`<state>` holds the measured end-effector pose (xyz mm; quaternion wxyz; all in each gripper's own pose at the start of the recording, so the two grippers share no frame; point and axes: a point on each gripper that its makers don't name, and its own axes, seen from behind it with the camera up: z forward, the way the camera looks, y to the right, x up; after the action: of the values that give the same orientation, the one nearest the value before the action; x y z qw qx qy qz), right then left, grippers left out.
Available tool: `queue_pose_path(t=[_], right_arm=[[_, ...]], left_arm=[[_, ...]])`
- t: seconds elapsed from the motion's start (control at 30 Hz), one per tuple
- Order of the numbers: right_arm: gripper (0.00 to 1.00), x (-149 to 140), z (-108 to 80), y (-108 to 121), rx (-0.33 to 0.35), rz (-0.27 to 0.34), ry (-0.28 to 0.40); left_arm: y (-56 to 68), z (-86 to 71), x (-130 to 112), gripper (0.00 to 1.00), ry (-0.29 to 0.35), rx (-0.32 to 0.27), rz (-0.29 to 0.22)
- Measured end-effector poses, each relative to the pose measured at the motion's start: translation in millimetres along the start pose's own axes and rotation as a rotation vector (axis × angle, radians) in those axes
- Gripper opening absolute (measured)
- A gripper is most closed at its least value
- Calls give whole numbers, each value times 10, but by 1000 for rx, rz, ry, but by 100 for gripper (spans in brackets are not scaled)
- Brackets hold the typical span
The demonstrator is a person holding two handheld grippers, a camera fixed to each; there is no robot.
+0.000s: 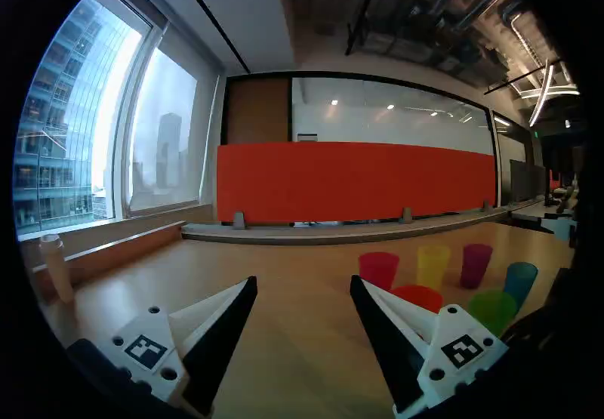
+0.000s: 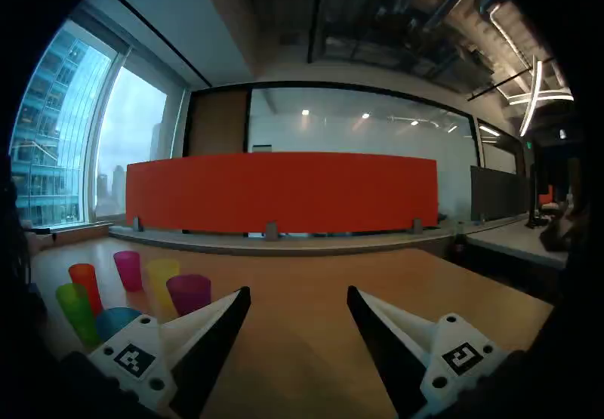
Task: Pour water
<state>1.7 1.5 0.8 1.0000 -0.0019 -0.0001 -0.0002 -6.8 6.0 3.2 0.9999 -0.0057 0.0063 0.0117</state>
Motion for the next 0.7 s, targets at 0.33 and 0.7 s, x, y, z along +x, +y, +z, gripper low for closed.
queue_pose_path(t=[0.33, 0.7], right_arm=[[99, -4, -2, -4, 0, 0, 0], [99, -20, -4, 3, 0, 0, 0]], left_arm=[[-5, -1, 1, 91, 0, 0, 0], [-1, 0, 6, 91, -1, 0, 0]])
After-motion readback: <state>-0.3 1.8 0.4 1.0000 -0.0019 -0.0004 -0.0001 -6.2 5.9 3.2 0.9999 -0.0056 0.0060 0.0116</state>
